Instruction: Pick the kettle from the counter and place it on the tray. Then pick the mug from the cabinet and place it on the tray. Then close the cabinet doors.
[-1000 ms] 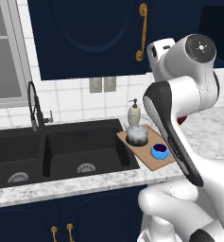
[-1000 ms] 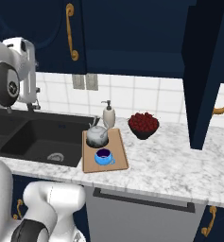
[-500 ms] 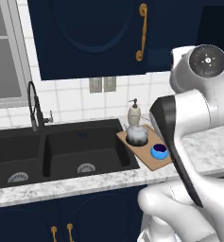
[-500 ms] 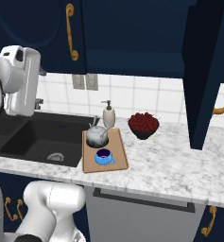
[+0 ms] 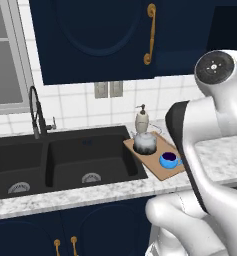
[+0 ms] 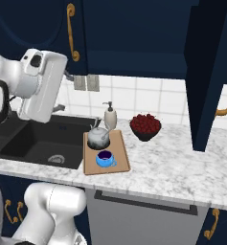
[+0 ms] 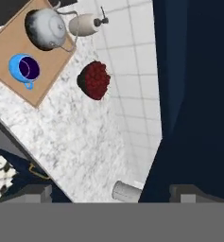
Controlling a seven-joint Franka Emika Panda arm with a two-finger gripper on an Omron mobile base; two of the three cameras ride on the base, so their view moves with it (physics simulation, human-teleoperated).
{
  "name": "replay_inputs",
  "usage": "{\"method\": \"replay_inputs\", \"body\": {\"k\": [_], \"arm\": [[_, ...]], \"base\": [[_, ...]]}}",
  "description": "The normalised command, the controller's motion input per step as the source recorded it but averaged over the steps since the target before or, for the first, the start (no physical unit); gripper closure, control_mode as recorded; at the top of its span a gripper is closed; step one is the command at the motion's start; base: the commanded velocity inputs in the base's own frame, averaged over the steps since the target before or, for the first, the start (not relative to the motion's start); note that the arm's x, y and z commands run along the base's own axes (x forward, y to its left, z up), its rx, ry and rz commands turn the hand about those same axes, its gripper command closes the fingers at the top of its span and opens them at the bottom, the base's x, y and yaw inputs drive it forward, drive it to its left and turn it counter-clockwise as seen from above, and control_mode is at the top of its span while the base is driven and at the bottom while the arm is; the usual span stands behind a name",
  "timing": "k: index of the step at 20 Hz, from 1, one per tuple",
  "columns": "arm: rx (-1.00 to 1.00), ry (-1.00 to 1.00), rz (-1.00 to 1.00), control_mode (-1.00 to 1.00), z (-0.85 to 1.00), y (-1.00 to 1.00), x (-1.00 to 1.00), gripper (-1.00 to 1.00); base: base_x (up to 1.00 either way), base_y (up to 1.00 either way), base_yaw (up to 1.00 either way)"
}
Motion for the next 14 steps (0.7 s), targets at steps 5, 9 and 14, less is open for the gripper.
{"method": "replay_inputs", "body": {"k": [5, 9, 14], "arm": [[0.0, -0.15, -0.13, -1.0, 0.0, -0.83, -0.47, -1.0], [0.0, -0.1, -0.12, -1.0, 0.0, -0.73, -0.65, -1.0], [0.01, -0.08, -0.12, -1.0, 0.01, -0.8, -0.69, -1.0]], "base": [[0.0, 0.0, 0.0], [0.0, 0.0, 0.0], [0.0, 0.0, 0.0]]}}
